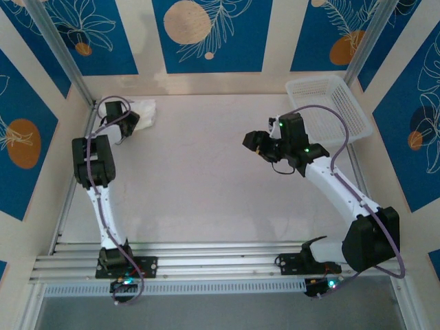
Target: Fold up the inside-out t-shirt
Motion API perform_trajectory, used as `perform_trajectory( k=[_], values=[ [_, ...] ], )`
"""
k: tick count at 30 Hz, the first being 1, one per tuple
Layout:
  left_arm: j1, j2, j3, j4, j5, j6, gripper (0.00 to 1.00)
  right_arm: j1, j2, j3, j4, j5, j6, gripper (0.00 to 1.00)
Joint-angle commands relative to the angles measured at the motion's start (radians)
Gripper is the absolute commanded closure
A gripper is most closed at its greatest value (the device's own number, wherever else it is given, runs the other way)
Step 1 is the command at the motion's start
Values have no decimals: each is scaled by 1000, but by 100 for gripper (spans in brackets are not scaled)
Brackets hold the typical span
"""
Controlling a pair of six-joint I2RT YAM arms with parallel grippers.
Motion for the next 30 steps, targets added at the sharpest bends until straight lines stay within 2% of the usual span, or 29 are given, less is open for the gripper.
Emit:
perform_trajectory(
  k=[1,5,7,11,15,19,20,24,30],
  values=[
    [16,80,79,-93,-9,9,55,-7,-30,33,-38,11,-26,40],
    [26,121,194,-128,16,39,54,-17,-35,39,-56,10,-36,40],
    [25,104,185,-80,53,50,51,-29,-39,50,-78,8,-51,40],
    [20,-43,-27,149,82,-10,36,-65,-102,30,-91,31,-104,38],
    [10,-269,-266,270,78,-30,22,-142,-186,-10,-91,37,-118,36],
    [-6,-517,-509,358,62,-24,13,-189,-291,-112,-9,161,-187,34],
    [-12,-578,-569,371,62,-12,12,-191,-322,-151,23,208,-214,29],
    [-64,-808,-743,355,38,106,6,-230,-417,-293,144,325,-299,16],
    [-221,-1104,-923,271,-91,436,0,-318,-407,-488,367,330,-464,15]
  ],
)
